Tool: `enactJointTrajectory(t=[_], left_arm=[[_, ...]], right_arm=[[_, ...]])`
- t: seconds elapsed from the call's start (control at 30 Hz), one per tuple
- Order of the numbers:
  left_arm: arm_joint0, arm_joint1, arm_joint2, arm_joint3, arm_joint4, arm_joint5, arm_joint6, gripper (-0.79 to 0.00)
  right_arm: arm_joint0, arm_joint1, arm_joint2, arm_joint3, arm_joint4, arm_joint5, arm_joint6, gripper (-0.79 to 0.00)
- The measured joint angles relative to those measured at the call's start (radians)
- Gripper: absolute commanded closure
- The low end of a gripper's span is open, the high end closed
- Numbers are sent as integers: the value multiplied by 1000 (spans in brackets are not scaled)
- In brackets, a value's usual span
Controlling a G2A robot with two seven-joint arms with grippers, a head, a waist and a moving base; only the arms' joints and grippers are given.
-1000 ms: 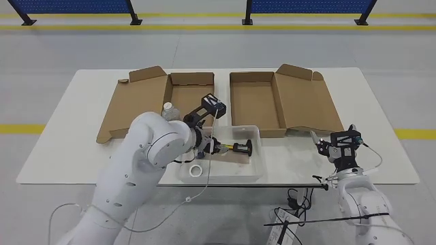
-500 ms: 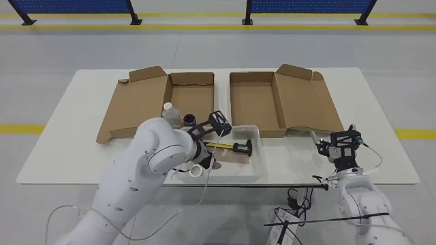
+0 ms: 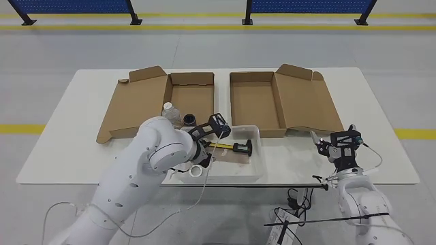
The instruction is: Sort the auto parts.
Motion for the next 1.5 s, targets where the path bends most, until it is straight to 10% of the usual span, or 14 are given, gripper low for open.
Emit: enactJointTrajectory(t=[1.5], left_arm=[[-99,26,187,244,13,-22,23,-376]], right_arm=[[0,0,0,0,0,0,0,-785]])
